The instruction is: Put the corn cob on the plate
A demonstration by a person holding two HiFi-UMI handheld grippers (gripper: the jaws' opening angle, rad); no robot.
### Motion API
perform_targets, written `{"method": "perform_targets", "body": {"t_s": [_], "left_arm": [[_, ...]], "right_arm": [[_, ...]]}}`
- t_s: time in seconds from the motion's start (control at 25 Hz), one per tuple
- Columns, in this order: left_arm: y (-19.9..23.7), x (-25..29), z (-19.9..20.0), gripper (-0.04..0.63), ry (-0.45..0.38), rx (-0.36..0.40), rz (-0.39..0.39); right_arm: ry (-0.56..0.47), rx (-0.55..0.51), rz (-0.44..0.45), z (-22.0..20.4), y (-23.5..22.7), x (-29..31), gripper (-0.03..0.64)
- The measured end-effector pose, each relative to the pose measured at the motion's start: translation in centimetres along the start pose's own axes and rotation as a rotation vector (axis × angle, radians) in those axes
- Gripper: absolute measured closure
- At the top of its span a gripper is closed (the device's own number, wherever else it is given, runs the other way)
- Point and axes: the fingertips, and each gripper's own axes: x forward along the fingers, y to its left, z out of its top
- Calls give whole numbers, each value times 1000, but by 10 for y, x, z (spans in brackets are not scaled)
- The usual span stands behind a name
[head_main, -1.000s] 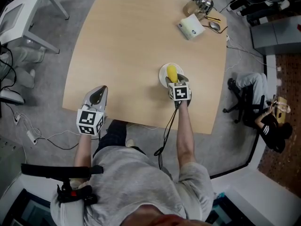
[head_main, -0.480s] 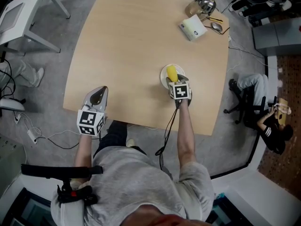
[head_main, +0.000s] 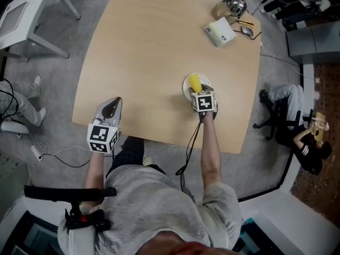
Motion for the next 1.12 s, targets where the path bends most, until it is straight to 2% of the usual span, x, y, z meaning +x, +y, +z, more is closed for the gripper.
{"method": "perform_targets", "body": {"t_s": [0.8,1.12], "left_arm": [[-4,1,-1,575,-6,-2,-17],[-3,0,-5,575,-4,-1,-17]], "right_arm": [[22,16,-28,-1,-7,4,353],[10,31,-30,-1,-11,7,327]]}}
